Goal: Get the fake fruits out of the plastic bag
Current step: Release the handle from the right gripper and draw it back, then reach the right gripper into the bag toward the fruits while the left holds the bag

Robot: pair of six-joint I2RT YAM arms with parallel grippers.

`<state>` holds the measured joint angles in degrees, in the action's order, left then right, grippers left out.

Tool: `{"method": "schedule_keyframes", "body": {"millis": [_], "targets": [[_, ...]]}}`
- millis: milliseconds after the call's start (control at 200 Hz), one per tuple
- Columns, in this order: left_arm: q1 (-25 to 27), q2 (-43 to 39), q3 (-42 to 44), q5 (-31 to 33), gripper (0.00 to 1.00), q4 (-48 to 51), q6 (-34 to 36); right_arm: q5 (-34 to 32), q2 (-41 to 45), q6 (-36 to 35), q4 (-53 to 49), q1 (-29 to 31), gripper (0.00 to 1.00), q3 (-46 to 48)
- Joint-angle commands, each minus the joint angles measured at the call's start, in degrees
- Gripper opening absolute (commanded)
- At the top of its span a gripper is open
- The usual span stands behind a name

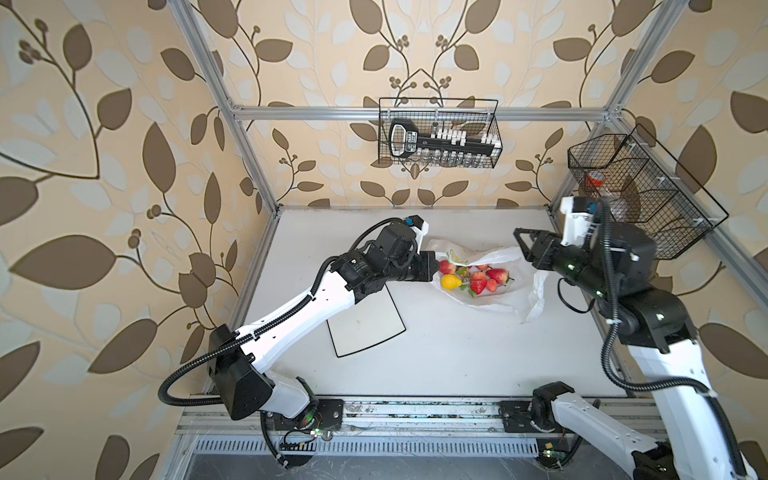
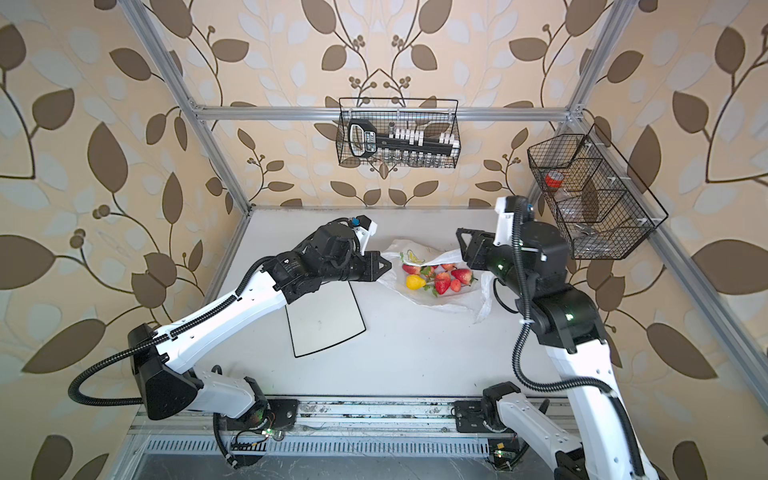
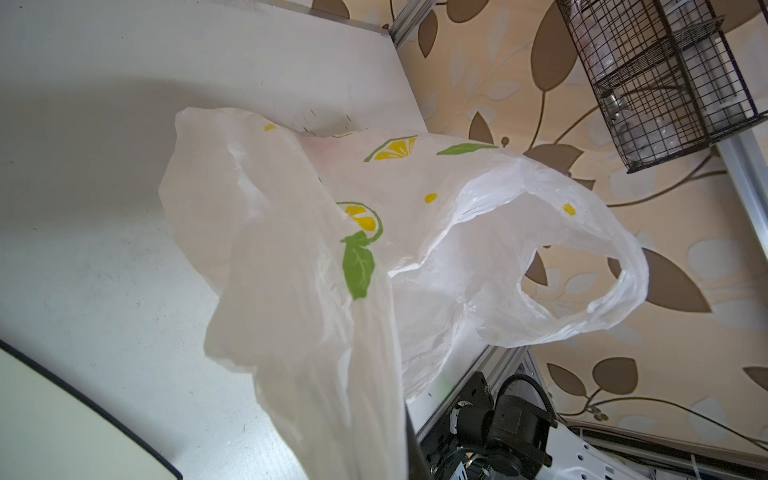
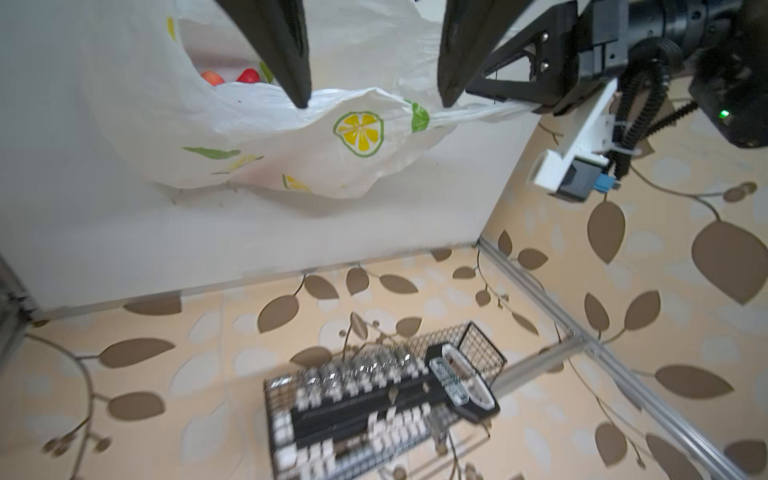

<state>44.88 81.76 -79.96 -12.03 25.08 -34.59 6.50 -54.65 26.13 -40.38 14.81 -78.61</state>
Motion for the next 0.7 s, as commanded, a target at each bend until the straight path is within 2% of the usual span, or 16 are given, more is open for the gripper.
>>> {"method": "schedule_keyframes", "body": {"millis": [0,55,165,370,480,565,695], "targets": [[-0.41,-0.88,-1.42,-1.57,0.00,-3.27,-0.03,4.34,0.67,-2.79,3.17,2.74,0.44,5.33],[-0.40,-0.90,-1.28,-1.85,0.00,-3.20,-0.13,2.17,0.93,-7.88,6.16,5.92,0.41,8.67],[-0.41,-0.98,-1.42,-2.04,0.00,-2.70,0.26,-3.54,1.65,-23.20,11.86,11.95,0.35,13.98],[-0.40,-1.98,-1.07,-1.77,0.00,-1.59,1.23,3.03,0.66,-50.93,14.54,14.21,0.30,18.66],[-0.41,-2.80,-0.09,-1.69,0.00,-1.20,1.36,4.05,0.16,-65.22,14.42,16.18,0.30,21.88],[-0.36,-3.77,0.74,-1.88,0.00,-0.86,1.53,3.40,-0.91,-71.82,15.27,17.59,0.29,23.96],[-0.39,-5.76,1.94,-2.18,0.00,0.11,2.13,2.05,-3.75,-75.42,16.55,18.91,0.15,25.43]]}}
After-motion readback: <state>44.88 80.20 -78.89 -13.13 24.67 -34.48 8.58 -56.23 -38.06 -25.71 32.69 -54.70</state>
